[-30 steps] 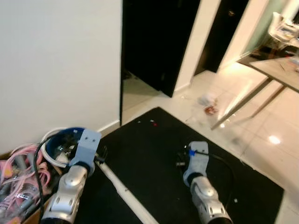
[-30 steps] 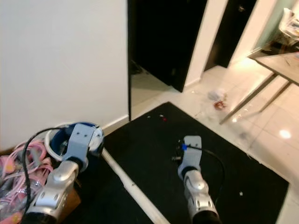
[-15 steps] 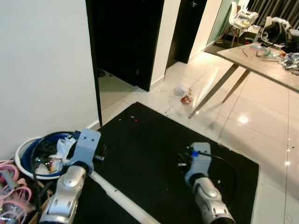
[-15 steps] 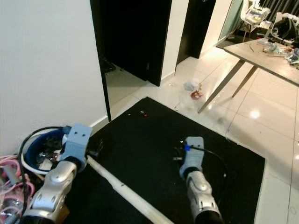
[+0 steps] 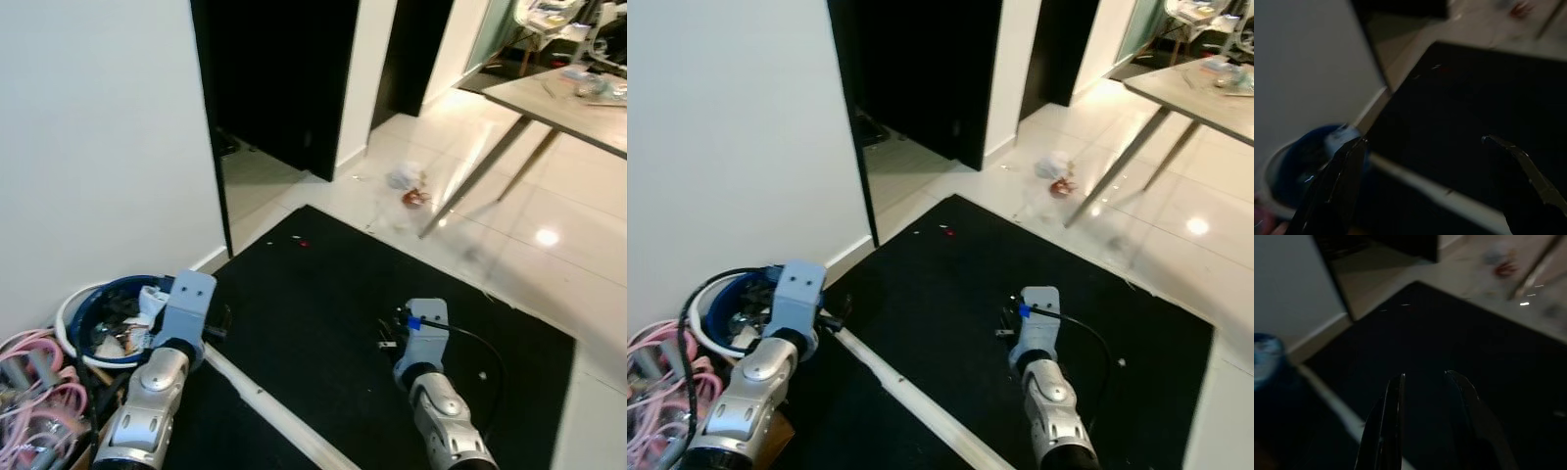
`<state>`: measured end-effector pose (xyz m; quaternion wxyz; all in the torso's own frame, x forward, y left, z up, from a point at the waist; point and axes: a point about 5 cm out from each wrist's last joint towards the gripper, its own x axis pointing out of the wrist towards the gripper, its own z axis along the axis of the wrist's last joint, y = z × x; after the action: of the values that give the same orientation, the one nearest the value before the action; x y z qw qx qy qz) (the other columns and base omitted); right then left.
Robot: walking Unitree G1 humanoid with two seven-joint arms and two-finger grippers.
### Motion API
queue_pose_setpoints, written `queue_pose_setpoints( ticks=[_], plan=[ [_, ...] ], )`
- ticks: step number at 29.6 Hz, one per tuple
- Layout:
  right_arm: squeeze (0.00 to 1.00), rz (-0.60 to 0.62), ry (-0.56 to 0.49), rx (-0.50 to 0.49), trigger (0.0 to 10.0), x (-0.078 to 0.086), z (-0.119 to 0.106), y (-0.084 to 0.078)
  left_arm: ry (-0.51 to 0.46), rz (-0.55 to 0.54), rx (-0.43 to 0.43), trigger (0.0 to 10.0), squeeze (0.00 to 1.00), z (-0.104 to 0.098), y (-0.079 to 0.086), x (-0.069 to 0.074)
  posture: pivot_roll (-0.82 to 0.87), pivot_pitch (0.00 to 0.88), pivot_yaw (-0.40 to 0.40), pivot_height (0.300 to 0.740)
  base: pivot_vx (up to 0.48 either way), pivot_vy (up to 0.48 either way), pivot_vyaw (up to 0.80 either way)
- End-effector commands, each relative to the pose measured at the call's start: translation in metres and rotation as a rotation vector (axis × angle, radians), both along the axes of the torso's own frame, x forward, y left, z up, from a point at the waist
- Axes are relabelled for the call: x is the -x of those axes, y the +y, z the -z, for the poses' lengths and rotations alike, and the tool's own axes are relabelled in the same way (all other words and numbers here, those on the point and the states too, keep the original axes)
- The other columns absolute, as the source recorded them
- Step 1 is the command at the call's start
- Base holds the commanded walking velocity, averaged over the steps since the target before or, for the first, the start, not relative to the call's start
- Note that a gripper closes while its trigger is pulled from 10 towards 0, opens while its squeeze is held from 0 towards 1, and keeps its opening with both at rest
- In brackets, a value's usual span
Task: Picking trash to rubbish bin
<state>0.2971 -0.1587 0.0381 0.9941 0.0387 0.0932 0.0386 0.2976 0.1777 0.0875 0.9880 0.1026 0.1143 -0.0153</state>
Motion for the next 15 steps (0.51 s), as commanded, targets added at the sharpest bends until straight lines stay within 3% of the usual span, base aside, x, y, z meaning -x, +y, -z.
queue_pose_setpoints(
  ticks=[1, 8, 15],
  plan=[
    [0.0, -0.032, 0.021, 0.003, 10.0, -0.001, 0.002, 0.007, 0.012, -0.023, 0.004, 10.0, 0.0, 0.003, 0.003, 0.002, 0.07, 0.086, -0.049, 0.74, 0.0, 0.0, -0.8],
    [0.0, -0.044, 0.033, 0.006, 10.0, -0.002, 0.002, 0.013, 0.022, -0.023, 0.004, 10.0, 0.0, 0.005, 0.004, 0.003, 0.05, 0.07, -0.035, 0.74, 0.0, 0.0, -0.8],
    [0.0, -0.032, 0.068, 0.012, 10.0, -0.003, 0.005, 0.006, 0.017, 0.015, -0.005, 10.0, 0.0, 0.003, -0.003, 0.0, 0.08, 0.076, -0.039, 0.74, 0.0, 0.0, -0.8]
  ],
)
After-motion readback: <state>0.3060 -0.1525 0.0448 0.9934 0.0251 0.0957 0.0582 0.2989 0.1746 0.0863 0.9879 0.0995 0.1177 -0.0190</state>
